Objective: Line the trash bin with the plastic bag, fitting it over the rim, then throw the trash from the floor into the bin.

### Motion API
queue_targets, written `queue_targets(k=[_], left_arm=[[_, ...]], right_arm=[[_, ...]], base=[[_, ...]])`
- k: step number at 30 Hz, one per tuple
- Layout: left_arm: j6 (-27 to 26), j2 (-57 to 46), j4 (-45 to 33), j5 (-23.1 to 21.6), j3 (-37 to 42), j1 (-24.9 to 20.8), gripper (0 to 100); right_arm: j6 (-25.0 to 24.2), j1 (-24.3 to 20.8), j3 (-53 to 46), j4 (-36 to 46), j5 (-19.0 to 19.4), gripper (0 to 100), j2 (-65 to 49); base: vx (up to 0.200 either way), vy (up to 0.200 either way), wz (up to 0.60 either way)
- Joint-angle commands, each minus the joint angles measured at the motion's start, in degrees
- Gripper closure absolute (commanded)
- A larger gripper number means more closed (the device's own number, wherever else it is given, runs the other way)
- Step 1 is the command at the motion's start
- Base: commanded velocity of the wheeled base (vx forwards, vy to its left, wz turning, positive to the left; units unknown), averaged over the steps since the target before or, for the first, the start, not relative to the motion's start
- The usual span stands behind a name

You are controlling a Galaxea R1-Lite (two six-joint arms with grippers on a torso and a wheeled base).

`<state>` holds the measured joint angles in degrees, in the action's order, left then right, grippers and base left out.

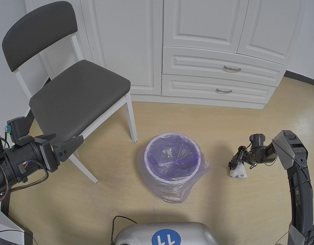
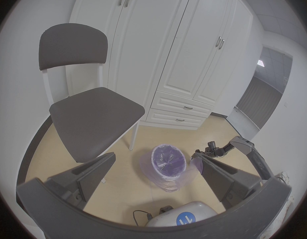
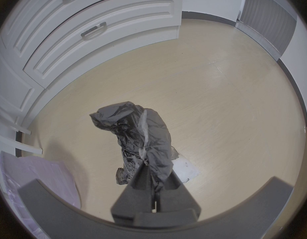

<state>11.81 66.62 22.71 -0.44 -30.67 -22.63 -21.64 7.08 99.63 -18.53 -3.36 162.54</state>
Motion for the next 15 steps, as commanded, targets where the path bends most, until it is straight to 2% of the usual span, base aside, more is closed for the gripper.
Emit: queue_targets(k=[1, 2, 8, 10, 15], left_arm=[[-0.04, -0.18, 0.4, 0.0, 0.61, -0.31, 0], [-0.04, -0.18, 1.28, 0.0, 0.7, -0.84, 0], [-3.02, -0.26, 2.87, 0.0, 2.02, -1.1, 0], [-3.73, -0.35, 3.74, 0.09, 2.55, -1.02, 0], [-3.81, -1.49, 4.1, 0.0, 2.72, -1.02, 0]], right_arm=[[0.46, -0.05, -1.72, -0.19, -0.06, 100, -1.35], [1.07, -0.05, -5.59, -0.89, -0.06, 100, -3.63], [3.27, -0.23, -12.62, -3.0, 1.78, 100, -9.08], [5.47, -0.23, -16.4, -5.02, 3.01, 100, -12.24], [9.16, -0.14, -22.82, -4.67, 3.1, 100, -20.59]], base=[[0.0, 0.0, 0.0], [0.0, 0.0, 0.0], [0.0, 0.0, 0.0], [0.0, 0.0, 0.0], [0.0, 0.0, 0.0]])
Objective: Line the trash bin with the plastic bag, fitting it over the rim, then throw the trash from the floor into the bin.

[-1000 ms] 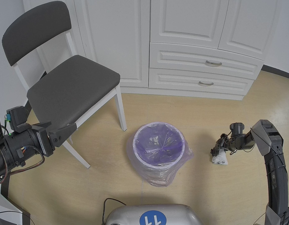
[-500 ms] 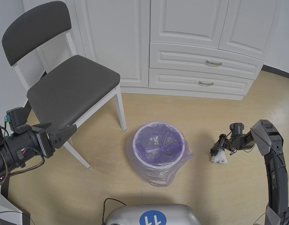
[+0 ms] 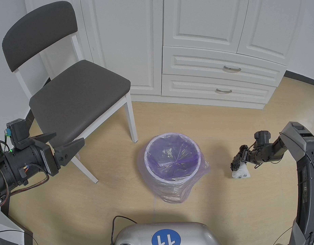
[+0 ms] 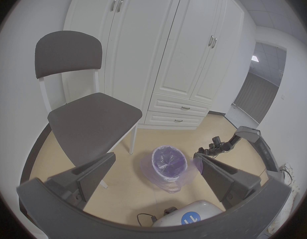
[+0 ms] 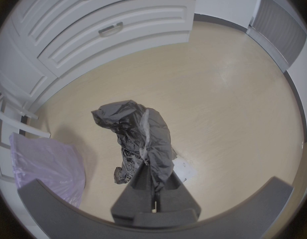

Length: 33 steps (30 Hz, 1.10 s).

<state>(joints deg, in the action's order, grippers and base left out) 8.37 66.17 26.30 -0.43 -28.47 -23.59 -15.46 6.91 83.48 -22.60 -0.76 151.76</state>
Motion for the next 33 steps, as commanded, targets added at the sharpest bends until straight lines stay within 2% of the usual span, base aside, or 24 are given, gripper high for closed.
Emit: queue_targets(k=[1, 5, 9, 17, 20, 27, 33], left_arm=[[-0.38, -1.22, 0.51, -0.01, 0.52, -0.05, 0], [-0.38, -1.83, 0.51, -0.01, 0.43, -0.05, 0], [-0.38, -2.19, 0.51, -0.01, 0.43, -0.05, 0], [-0.38, -4.12, 0.51, -0.01, 0.25, -0.05, 0], [-0.46, -4.82, 0.51, -0.01, 0.25, -0.05, 0], [-0.46, -5.17, 0.51, -0.01, 0.16, -0.05, 0], [-0.46, -5.09, 0.51, -0.01, -0.01, -0.05, 0]], right_arm=[[4.38, -0.06, -9.13, -0.51, 0.49, 100, -13.25], [9.31, -0.23, -17.12, -0.51, 0.67, 100, -23.26], [11.85, -1.99, -22.92, -0.51, 0.67, 100, -30.56], [15.9, -7.88, -33.56, -0.43, -0.04, 100, -47.43], [18.8, -10.52, -37.34, 1.07, -0.47, 100, -54.82], [18.97, -17.11, -38.74, 9.33, -3.99, 100, -66.42], [18.97, -22.12, -40.06, 12.23, -6.8, 100, -72.92]], base=[[0.0, 0.0, 0.0], [0.0, 0.0, 0.0], [0.0, 0.0, 0.0], [0.0, 0.0, 0.0], [0.0, 0.0, 0.0], [0.0, 0.0, 0.0], [0.0, 0.0, 0.0]])
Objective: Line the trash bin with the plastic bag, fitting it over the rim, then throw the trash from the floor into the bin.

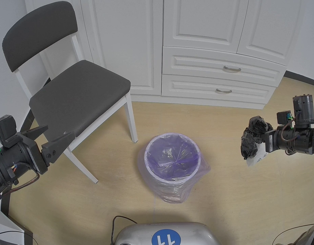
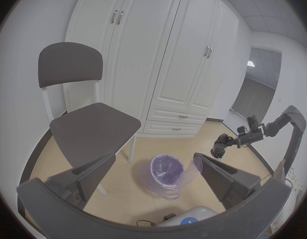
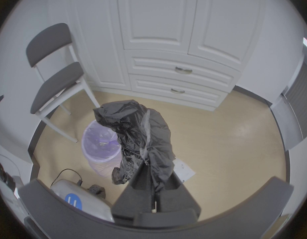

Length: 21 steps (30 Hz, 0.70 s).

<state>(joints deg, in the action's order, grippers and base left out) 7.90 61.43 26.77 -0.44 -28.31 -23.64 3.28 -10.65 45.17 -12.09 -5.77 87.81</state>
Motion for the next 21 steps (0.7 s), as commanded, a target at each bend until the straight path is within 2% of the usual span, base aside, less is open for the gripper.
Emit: queue_targets(k=[1, 8, 11, 13, 14, 15, 21], left_arm=[[0.01, -0.34, 0.04, 0.0, -0.17, -0.01, 0], [0.01, -0.08, 0.12, -0.18, -0.87, -0.09, 0], [0.01, 0.36, 0.12, -0.18, -1.66, -0.27, 0], [0.01, 0.36, 0.12, -0.18, -1.66, -0.36, 0], [0.1, 0.89, 0.12, -0.18, -2.19, -1.85, 0], [0.1, 1.15, 0.12, -0.09, -2.37, -2.29, 0], [0.1, 3.08, 1.79, -0.18, -2.72, -2.47, 0]], right_arm=[[0.24, -5.34, -1.92, 1.99, -2.58, 100, -9.67], [-0.64, -12.46, -3.68, 2.07, -8.65, 100, -13.19], [-3.54, -15.45, -4.12, 1.63, -9.26, 100, -13.1], [-3.72, -15.62, -4.12, 1.63, -9.26, 100, -13.1], [-6.97, -18.53, -4.03, 1.37, -9.35, 100, -12.4], [-7.94, -19.32, -4.12, 0.93, -9.35, 100, -12.13], [-12.95, -24.06, -4.74, -5.92, -9.26, 100, -8.97]], base=[[0.0, 0.0, 0.0], [0.0, 0.0, 0.0], [0.0, 0.0, 0.0], [0.0, 0.0, 0.0], [0.0, 0.0, 0.0], [0.0, 0.0, 0.0], [0.0, 0.0, 0.0]])
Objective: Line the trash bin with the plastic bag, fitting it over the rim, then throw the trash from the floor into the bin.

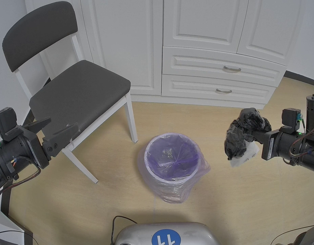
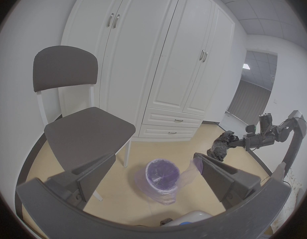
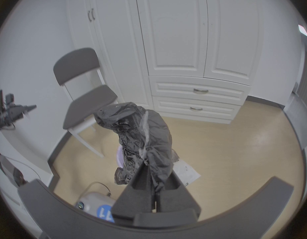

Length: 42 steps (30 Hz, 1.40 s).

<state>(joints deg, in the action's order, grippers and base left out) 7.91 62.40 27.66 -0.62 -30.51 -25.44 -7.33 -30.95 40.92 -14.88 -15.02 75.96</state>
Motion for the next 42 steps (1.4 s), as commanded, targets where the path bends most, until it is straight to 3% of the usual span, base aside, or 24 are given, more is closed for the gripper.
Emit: queue_targets(k=[1, 13, 20, 25, 32, 38, 42], left_arm=[[0.0, 3.34, 2.4, -0.08, -0.69, -0.66, 0], [-0.09, 9.84, 5.74, -0.08, -1.13, -0.75, 0], [-0.27, 9.58, 7.76, 0.27, -0.86, -0.57, 0], [-1.67, 9.84, 7.94, 0.18, -0.86, -0.4, 0], [-1.67, 9.58, 7.94, 0.27, -0.86, -0.49, 0], [-1.76, 8.26, 7.94, 0.18, -0.69, -0.4, 0], [-1.67, 8.0, 7.94, 0.18, -0.6, -0.31, 0]], right_arm=[[-4.01, -4.91, -0.85, -6.56, -0.1, 100, 4.72], [-9.46, -7.28, -1.37, -25.37, -0.89, 100, 16.15], [-9.64, -11.59, -0.85, -43.74, -8.01, 100, 26.78], [-9.37, -12.29, -0.85, -52.97, -8.71, 100, 31.27], [-7.88, -12.2, 4.34, -48.92, -7.92, 100, 31.79], [-7.35, -11.06, 15.68, -32.4, -6.16, 100, 33.64], [-7.44, -9.65, 18.67, -27.13, -4.93, 100, 36.01]], base=[[0.0, 0.0, 0.0], [0.0, 0.0, 0.0], [0.0, 0.0, 0.0], [0.0, 0.0, 0.0], [0.0, 0.0, 0.0], [0.0, 0.0, 0.0], [0.0, 0.0, 0.0]])
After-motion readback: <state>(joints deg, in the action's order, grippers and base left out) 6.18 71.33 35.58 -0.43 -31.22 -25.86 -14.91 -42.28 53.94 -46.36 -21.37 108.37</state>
